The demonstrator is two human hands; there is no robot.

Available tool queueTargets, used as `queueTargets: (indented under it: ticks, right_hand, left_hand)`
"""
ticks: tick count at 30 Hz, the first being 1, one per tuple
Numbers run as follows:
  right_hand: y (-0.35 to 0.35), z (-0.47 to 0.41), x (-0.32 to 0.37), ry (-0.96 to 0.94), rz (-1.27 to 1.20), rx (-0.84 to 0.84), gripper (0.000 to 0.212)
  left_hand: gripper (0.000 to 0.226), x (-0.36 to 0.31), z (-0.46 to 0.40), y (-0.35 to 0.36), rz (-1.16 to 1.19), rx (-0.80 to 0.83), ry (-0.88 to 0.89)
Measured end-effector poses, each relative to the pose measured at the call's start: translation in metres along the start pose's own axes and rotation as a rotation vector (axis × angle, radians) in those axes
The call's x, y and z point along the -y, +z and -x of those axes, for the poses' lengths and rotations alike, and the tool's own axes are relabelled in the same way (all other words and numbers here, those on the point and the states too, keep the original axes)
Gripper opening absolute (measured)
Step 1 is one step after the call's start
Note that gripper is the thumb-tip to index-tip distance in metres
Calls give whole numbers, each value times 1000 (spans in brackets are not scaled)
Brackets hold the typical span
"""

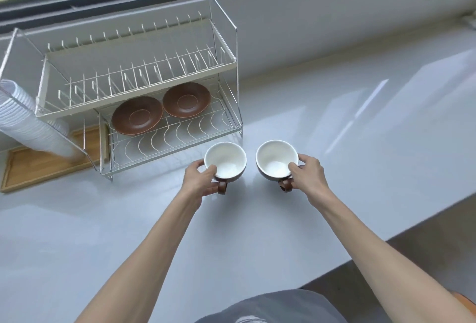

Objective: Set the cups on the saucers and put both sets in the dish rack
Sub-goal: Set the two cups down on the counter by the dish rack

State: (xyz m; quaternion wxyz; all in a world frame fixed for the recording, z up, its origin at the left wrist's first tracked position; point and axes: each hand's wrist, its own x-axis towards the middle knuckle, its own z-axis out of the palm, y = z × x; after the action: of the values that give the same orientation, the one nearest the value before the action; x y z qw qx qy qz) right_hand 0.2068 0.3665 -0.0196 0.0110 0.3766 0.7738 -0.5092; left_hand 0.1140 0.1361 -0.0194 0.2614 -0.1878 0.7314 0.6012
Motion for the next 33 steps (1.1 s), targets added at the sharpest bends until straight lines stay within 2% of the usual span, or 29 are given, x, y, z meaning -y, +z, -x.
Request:
queueTargets:
  ticks: [12,33]
  right_hand:
    - [-46,-32,-40,138,-76,-124,32]
    - [-48,-76,-33,162,-142,-117,29]
  left_hand:
    - [47,-9,-18,83,-33,57,-27]
    - [49,-18,-38,115,-6,18,-61]
